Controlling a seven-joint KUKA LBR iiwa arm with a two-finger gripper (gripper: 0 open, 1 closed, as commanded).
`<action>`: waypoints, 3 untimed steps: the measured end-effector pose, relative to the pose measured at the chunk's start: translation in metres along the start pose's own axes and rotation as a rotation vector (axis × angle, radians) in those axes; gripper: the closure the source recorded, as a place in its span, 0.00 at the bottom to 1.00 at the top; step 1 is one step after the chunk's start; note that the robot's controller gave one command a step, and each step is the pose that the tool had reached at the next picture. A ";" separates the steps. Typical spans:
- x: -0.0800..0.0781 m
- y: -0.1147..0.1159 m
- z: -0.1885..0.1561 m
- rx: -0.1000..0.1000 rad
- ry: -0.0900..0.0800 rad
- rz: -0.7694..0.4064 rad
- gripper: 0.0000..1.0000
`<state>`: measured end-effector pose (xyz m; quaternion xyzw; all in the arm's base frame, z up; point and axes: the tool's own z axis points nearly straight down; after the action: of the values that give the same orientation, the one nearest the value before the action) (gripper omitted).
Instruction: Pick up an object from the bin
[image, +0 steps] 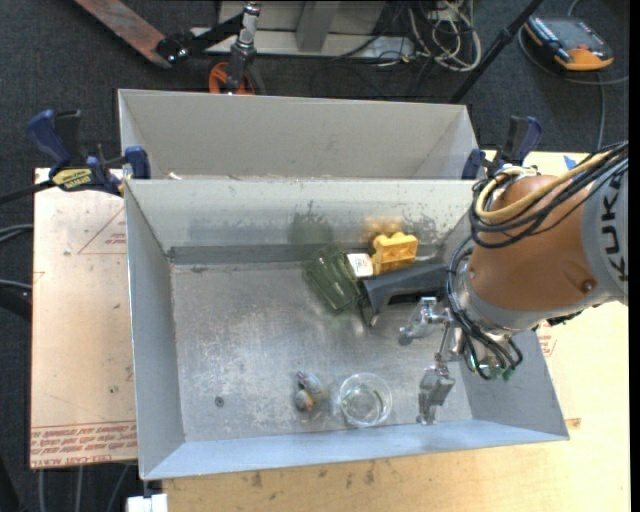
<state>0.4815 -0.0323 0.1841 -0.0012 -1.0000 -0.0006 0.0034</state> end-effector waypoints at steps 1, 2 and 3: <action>-0.002 0.000 -0.003 0.001 -0.007 -0.002 0.00; -0.004 0.028 0.042 0.001 -0.010 -0.116 0.00; -0.011 0.077 0.043 -0.001 -0.009 -0.229 0.00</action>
Offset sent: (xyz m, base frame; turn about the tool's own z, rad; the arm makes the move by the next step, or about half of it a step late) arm 0.0042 0.0718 -0.1141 -0.2995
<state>0.4925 0.0451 0.1413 0.1131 -0.9936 -0.0013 -0.0013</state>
